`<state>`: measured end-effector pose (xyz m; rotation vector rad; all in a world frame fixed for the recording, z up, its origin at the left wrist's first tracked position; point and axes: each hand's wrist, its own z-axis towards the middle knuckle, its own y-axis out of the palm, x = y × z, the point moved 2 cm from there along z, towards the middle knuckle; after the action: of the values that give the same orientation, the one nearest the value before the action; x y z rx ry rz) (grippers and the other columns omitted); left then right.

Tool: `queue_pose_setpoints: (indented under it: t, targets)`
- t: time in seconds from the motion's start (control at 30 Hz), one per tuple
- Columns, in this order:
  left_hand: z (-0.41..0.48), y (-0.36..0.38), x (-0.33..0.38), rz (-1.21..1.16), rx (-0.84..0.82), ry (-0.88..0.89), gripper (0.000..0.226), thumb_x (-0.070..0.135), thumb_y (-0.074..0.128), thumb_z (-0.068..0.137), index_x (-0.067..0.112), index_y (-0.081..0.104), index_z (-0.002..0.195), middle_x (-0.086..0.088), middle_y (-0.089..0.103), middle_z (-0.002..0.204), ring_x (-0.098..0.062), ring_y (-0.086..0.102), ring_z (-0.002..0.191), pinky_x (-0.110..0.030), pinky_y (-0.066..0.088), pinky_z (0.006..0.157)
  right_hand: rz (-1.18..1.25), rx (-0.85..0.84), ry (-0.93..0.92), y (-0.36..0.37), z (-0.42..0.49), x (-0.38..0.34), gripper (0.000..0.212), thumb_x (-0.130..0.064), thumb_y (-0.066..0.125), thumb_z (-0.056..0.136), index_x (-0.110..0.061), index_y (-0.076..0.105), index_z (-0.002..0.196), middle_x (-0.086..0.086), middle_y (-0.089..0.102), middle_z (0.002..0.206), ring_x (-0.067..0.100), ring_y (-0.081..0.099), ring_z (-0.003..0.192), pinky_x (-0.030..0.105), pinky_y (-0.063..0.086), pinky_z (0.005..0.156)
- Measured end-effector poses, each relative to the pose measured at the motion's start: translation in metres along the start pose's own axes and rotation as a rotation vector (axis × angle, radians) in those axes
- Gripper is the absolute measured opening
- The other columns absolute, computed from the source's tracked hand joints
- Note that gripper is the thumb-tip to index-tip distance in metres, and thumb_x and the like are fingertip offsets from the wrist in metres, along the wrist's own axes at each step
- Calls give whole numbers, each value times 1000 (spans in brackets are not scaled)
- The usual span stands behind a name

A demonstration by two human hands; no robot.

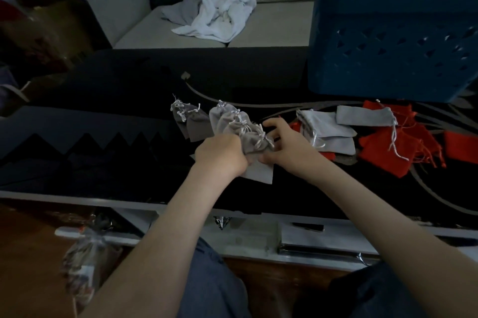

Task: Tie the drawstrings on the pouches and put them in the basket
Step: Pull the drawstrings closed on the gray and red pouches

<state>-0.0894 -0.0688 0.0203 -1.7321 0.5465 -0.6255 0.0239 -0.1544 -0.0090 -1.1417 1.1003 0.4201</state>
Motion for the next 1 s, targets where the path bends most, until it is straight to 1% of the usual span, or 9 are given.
queue_pose_setpoints:
  t: [0.13, 0.23, 0.33, 0.43, 0.53, 0.67, 0.83, 0.9, 1.0]
  targets:
    - [7, 4, -8, 6, -75, -42, 32, 44, 61, 89, 16, 48, 96, -3, 49, 89, -24, 55, 89, -34, 46, 71, -107, 20, -68, 6, 7, 0, 70, -7, 75, 74, -12, 38, 133, -11, 51, 89, 0, 53, 79, 3, 40, 62]
    - [12, 5, -5, 38, -3, -111, 31, 38, 58, 92, 12, 55, 108, -7, 55, 105, -26, 54, 100, -34, 44, 76, -166, 58, -93, 11, 12, 2, 66, -11, 74, 75, -11, 39, 131, -3, 51, 104, 13, 53, 98, 11, 33, 65]
    - [7, 2, 11, 274, 377, -61, 29, 21, 51, 94, 8, 51, 120, -12, 49, 124, -27, 46, 114, -33, 40, 90, -209, 74, -116, 11, 11, 4, 61, -16, 72, 79, -12, 39, 130, 3, 49, 120, 12, 48, 106, 14, 30, 77]
    - [-1, 2, 32, 268, 772, 131, 26, 14, 48, 81, 14, 62, 102, -7, 61, 108, -24, 58, 95, -36, 40, 84, -219, 70, -181, 5, 6, 1, 43, -15, 63, 85, -11, 45, 124, -1, 47, 114, 8, 45, 102, 14, 30, 72]
    - [-7, 8, 49, 168, 682, 292, 43, 15, 53, 71, 14, 61, 113, -9, 60, 117, -26, 58, 101, -41, 37, 89, -309, 129, -245, -8, 2, 1, 30, -5, 56, 85, -6, 52, 115, 2, 53, 107, 17, 51, 100, 18, 33, 75]
    - [-8, 6, 65, 22, 443, 355, 61, 10, 51, 87, 14, 27, 143, -7, 41, 139, -28, 36, 127, -44, 25, 103, -392, 296, -196, -32, -8, 6, 36, -1, 53, 81, -9, 51, 116, 7, 55, 110, 24, 48, 106, 22, 31, 86]
    - [-5, 8, 77, 4, 399, 382, 32, 19, 46, 95, 12, 44, 126, -7, 52, 127, -27, 45, 119, -39, 31, 96, -668, 505, -9, -48, -14, 26, 44, -32, 49, 83, -2, 55, 115, 18, 55, 110, 38, 50, 105, 41, 38, 88]
    - [-3, 11, 81, -14, 387, 418, 28, 22, 45, 96, 11, 48, 122, -8, 54, 122, -28, 48, 115, -39, 36, 91, -657, 422, 132, -55, -15, 33, 38, -28, 57, 86, -5, 57, 117, 16, 53, 118, 35, 44, 113, 42, 36, 93]
    - [-2, 15, 84, -63, 349, 456, 27, 24, 46, 97, 8, 50, 119, -11, 55, 118, -30, 51, 110, -39, 38, 84, -631, 450, 80, -62, -19, 33, 22, -12, 54, 86, -3, 60, 106, 15, 56, 107, 32, 48, 103, 42, 41, 87]
